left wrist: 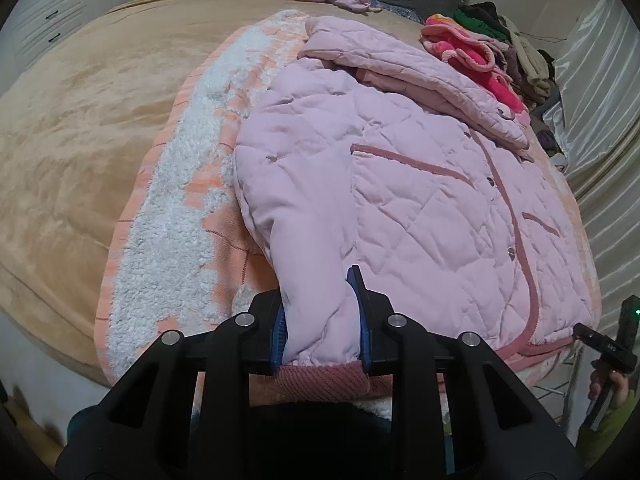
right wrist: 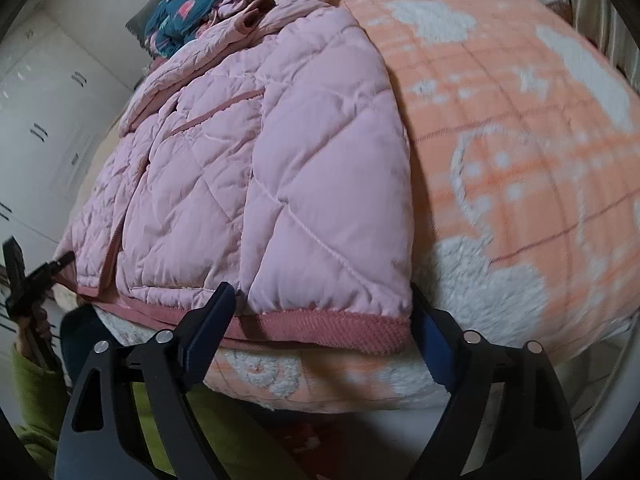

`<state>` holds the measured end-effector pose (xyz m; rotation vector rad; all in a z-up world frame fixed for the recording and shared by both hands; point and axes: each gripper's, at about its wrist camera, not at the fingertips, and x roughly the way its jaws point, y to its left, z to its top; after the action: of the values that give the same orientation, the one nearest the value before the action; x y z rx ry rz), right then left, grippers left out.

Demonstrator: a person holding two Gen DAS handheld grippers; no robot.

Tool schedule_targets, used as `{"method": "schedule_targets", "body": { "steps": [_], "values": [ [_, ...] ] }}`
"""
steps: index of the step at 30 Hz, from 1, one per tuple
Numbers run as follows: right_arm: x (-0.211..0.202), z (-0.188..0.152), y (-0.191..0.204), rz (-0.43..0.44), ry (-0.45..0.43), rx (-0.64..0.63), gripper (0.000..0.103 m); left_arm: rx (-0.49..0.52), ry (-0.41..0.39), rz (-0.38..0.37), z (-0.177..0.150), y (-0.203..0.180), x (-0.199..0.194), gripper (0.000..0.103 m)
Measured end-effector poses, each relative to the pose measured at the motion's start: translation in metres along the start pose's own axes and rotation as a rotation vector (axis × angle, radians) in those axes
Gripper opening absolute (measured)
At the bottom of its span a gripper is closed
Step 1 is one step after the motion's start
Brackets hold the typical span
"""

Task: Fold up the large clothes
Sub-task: 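Grasp the ribbed hem with the left tool while the right tool grasps it too, then lift the held hem with both tools and fold it toward the collar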

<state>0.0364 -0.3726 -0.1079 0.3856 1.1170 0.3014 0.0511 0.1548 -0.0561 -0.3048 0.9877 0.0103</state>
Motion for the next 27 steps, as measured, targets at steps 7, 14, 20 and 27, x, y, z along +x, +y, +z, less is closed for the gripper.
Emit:
{"method": "schedule_targets", "body": {
  "steps": [7, 14, 20, 27],
  "values": [
    [-0.012, 0.001, -0.001, 0.115, -0.056, 0.043, 0.027, -0.019, 0.014, -0.005, -0.004, 0.004, 0.004, 0.021],
    [-0.046, 0.017, 0.023, 0.214, -0.182, -0.021, 0.013, -0.073, 0.038, -0.043, -0.011, 0.02, 0.006, 0.032],
    [-0.063, 0.03, 0.029, 0.253, -0.238, -0.024, 0.013, -0.084, 0.067, -0.041, -0.019, 0.023, 0.013, 0.028],
    [-0.077, 0.044, 0.041, 0.257, -0.295, -0.051, 0.012, -0.022, -0.043, -0.03, -0.008, 0.0, -0.017, 0.012]
  ]
}}
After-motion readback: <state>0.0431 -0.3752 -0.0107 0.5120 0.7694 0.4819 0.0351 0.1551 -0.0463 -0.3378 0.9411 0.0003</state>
